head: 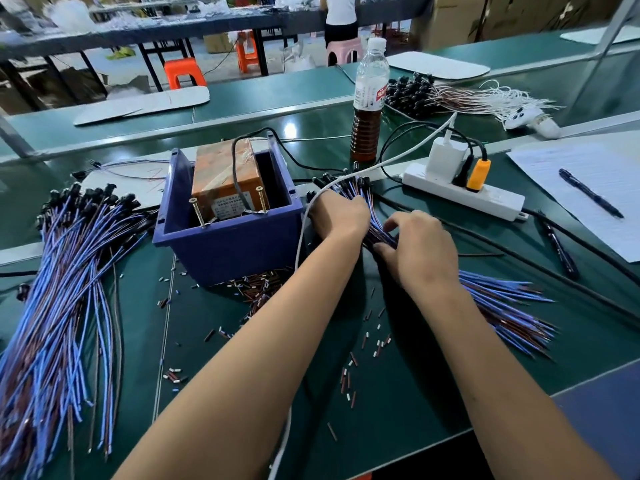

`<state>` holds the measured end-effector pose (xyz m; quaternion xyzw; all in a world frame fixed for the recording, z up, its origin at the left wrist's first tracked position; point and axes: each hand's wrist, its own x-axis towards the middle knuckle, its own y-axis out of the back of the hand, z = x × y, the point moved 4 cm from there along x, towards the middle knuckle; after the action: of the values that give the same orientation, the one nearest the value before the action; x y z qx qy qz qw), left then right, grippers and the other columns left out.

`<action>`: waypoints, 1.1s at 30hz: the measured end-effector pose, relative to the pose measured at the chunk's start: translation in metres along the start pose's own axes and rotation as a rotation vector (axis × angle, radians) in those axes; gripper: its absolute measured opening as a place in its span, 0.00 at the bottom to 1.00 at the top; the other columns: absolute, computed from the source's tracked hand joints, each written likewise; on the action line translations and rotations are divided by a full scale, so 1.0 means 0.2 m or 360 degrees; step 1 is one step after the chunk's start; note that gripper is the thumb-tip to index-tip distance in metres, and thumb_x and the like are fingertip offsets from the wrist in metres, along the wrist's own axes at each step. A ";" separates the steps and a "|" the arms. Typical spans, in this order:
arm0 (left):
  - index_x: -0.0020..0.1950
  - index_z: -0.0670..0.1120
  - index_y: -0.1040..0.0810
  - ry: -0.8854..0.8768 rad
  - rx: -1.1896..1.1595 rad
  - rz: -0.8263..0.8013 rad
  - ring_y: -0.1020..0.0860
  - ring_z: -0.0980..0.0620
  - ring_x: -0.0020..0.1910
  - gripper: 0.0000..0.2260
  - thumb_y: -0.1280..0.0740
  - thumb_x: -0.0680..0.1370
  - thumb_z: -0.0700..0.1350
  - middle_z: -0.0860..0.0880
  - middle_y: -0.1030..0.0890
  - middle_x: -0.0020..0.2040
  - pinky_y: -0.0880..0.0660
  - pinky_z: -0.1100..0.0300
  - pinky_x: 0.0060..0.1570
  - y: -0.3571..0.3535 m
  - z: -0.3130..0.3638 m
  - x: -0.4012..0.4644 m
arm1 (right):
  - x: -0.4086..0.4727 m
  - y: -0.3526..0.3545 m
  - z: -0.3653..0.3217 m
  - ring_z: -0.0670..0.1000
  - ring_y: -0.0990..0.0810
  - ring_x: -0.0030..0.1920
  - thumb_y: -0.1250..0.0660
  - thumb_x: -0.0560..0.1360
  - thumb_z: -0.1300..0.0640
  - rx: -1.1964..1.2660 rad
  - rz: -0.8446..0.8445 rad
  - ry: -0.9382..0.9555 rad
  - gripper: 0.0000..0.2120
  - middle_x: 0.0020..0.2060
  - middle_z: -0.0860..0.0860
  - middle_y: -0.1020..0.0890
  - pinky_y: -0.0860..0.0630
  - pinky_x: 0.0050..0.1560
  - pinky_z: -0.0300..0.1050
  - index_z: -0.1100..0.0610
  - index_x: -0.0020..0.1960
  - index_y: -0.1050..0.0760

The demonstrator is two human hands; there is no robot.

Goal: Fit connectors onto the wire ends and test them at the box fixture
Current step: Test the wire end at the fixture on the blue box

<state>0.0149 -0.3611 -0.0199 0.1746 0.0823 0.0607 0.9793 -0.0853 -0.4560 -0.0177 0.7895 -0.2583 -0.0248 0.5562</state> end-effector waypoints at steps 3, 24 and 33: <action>0.38 0.45 0.25 0.0050 -0.0050 -0.0067 0.20 0.35 0.57 0.06 0.32 0.74 0.44 0.36 0.18 0.51 0.20 0.47 0.56 -0.01 0.03 -0.04 | 0.02 0.00 0.00 0.61 0.18 0.54 0.22 0.72 0.50 0.0025 0.0033 -0.0077 0.12 0.52 0.55 0.17 0.24 0.51 0.50 0.51 0.54 0.17; 0.59 0.32 0.20 0.0014 0.0122 -0.1326 0.15 0.44 0.49 0.13 0.43 0.83 0.31 0.34 0.15 0.53 0.16 0.52 0.55 0.42 -0.03 -0.26 | -0.16 0.20 -0.33 0.47 0.27 0.40 0.31 0.78 0.63 0.0798 0.0995 0.0629 0.03 0.41 0.52 0.20 0.33 0.43 0.38 0.61 0.51 0.20; 0.33 0.46 0.16 -0.0139 0.0211 -0.1100 0.19 0.52 0.29 0.23 0.43 0.75 0.25 0.45 0.17 0.32 0.22 0.63 0.29 1.11 -0.24 -0.24 | -0.40 0.04 -0.90 0.56 0.17 0.43 0.33 0.81 0.63 0.1045 0.0370 0.1372 0.05 0.44 0.53 0.15 0.21 0.43 0.56 0.62 0.51 0.19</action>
<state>-0.0610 -0.1457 0.0202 0.2019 0.0982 -0.2873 0.9312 -0.0992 -0.2676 0.0385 0.8264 -0.0870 0.4439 0.3352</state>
